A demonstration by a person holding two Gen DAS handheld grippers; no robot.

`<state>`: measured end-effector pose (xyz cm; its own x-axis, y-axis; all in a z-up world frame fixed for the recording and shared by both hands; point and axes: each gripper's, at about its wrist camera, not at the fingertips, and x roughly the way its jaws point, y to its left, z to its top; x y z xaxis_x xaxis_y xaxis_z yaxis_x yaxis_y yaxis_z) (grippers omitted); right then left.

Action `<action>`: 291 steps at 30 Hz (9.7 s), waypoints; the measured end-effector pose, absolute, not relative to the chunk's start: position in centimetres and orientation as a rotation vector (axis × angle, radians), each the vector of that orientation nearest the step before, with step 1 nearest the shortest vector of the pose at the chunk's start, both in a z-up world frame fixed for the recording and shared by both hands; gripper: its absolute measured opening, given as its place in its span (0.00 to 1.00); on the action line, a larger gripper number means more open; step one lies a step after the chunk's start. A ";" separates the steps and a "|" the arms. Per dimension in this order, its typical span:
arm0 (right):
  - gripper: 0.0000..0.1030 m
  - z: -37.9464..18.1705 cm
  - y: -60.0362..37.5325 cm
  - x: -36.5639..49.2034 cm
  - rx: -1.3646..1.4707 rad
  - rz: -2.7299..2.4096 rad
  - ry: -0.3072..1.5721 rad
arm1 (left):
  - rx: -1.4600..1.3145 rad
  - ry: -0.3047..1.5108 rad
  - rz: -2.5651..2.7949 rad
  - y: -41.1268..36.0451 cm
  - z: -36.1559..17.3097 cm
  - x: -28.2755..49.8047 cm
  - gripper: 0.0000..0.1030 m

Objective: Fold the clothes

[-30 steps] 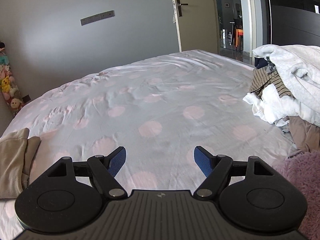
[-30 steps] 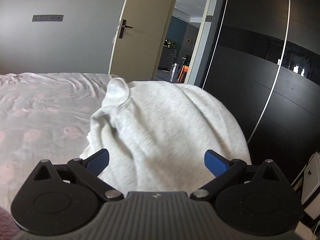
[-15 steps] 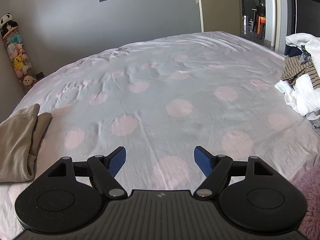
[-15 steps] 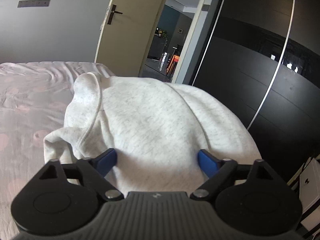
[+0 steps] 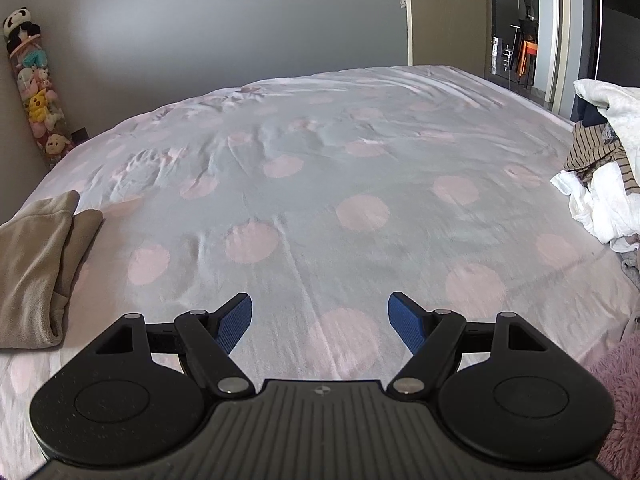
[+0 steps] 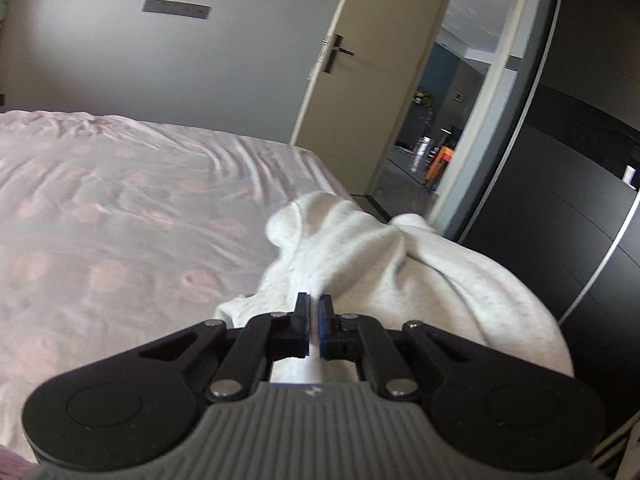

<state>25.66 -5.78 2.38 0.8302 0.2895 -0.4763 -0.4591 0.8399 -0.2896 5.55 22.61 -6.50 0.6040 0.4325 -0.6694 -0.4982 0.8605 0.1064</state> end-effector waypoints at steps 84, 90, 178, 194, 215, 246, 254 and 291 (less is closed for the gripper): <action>0.08 2.0 -10.4 29.3 -0.298 0.459 0.608 | -0.098 0.837 0.281 17.8 -3.8 16.9 0.72; 0.07 1.7 -4.8 24.2 -0.176 0.752 0.697 | -0.149 0.826 0.290 18.6 -2.1 15.1 0.72; 0.46 2.5 2.9 16.6 -0.225 0.908 0.733 | -0.424 0.702 0.549 40.9 7.6 1.6 0.10; 0.76 0.7 3.2 17.2 -0.333 0.801 0.791 | -0.883 0.923 0.340 37.2 -9.0 7.8 0.45; 0.04 -1.5 9.8 24.0 -0.447 0.906 0.818 | -0.820 0.770 0.367 35.7 -5.7 11.1 0.04; 0.04 -2.6 27.4 4.0 -0.415 1.373 0.839 | -0.590 0.786 0.821 48.0 -2.7 -6.3 0.04; 0.16 -5.2 25.4 5.8 -0.375 1.319 0.984 | -0.627 0.919 0.771 48.6 -5.7 -8.0 0.06; 0.09 -6.9 28.2 27.7 -0.583 0.878 0.713 | -0.946 0.952 0.688 50.9 -11.4 -8.0 0.08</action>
